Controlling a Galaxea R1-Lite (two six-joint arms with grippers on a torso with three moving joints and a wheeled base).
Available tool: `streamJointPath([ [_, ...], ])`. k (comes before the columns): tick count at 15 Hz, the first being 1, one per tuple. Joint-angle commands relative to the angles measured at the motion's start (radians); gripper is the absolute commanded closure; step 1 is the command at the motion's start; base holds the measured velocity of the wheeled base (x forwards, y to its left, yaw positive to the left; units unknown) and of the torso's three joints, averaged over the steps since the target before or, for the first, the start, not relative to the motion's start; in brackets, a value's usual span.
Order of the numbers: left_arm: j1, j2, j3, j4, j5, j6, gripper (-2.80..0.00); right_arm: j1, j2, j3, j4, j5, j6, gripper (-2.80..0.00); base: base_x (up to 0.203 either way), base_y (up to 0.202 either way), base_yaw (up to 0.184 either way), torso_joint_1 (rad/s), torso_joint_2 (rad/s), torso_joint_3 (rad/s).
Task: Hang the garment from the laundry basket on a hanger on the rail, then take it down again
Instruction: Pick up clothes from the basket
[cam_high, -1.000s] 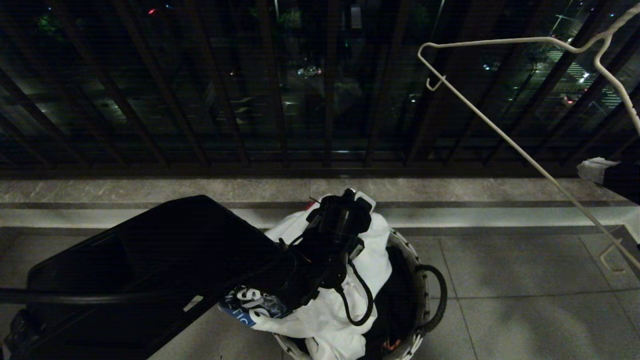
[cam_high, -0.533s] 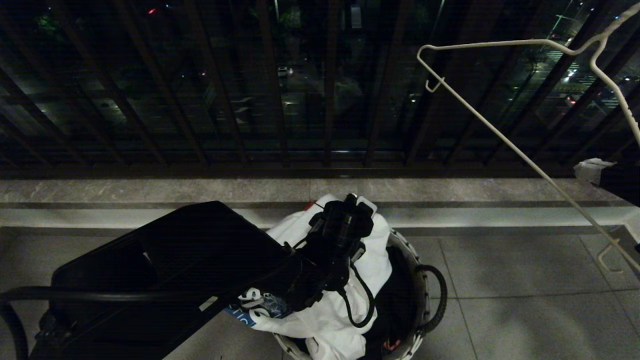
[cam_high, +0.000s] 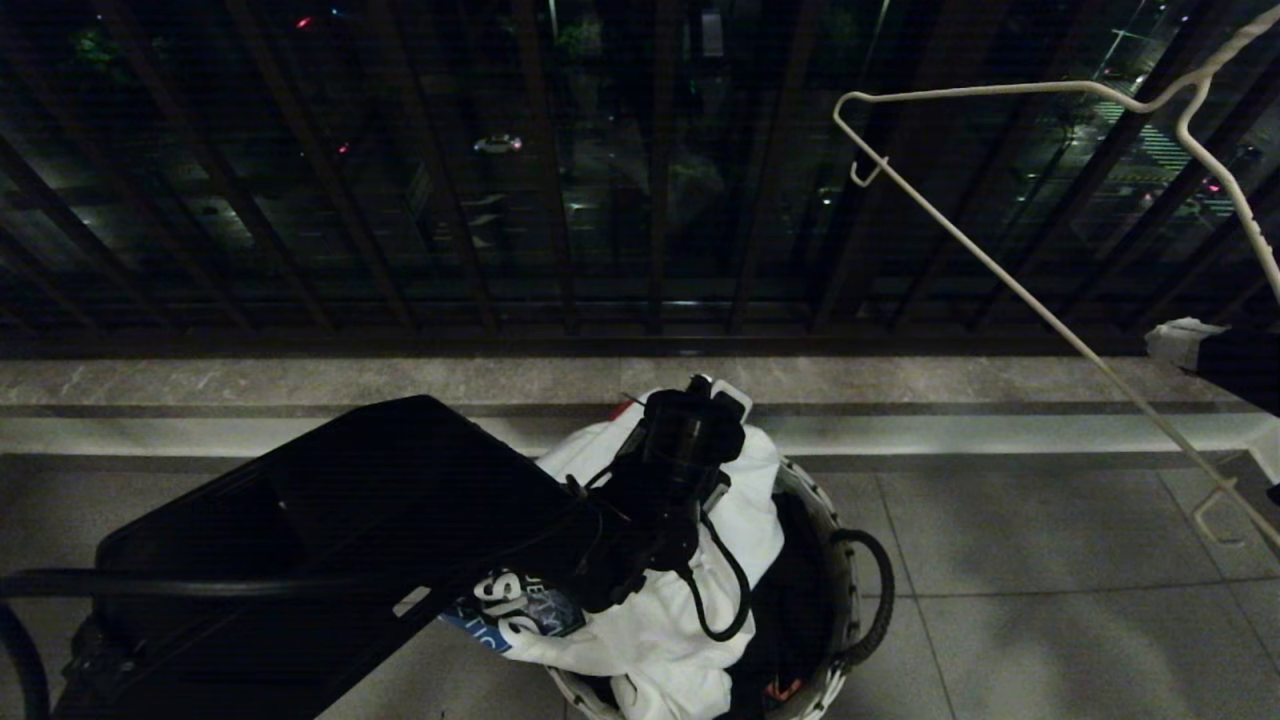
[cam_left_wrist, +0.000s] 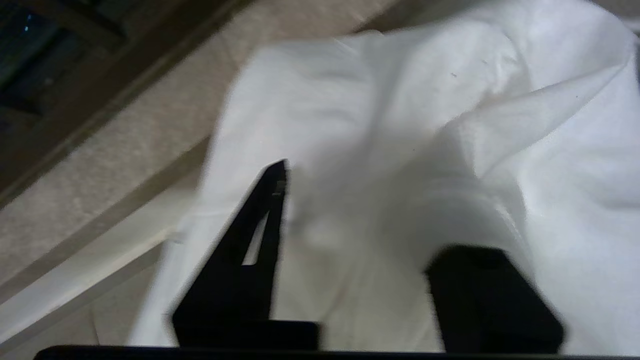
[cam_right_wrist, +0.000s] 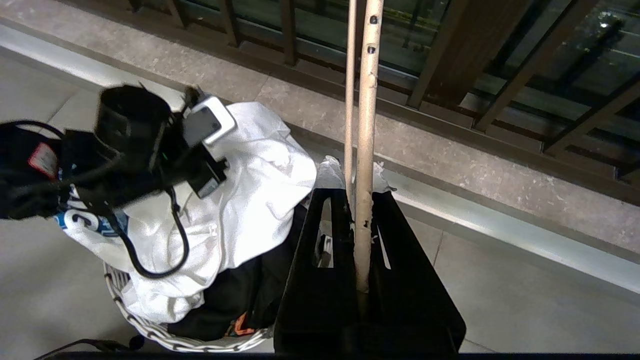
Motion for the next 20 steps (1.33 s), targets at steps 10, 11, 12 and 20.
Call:
streamJointPath([
  [10,0.049,-0.488,0.262,-0.004,-0.002,-0.052,0.00,0.001,0.001,-0.015,-0.003,0.005,0.010,0.00,0.000,0.000,0.000,0.000,0.00,0.000],
  [11,0.048,-0.538,0.300,-0.004,0.000,-0.071,0.00,0.002,0.006,-0.023,-0.003,0.013,0.040,0.00,0.000,0.000,0.000,0.000,0.00,0.000],
  [12,0.041,-0.578,0.337,-0.003,0.001,-0.103,0.00,0.001,0.017,-0.033,-0.002,0.025,0.081,0.00,0.000,0.000,0.000,0.000,0.00,0.000],
  [20,0.062,-0.653,0.377,0.008,-0.139,-0.300,0.00,0.000,0.068,-0.052,0.023,0.137,0.181,0.00,0.000,0.000,0.000,0.000,0.00,0.000],
])
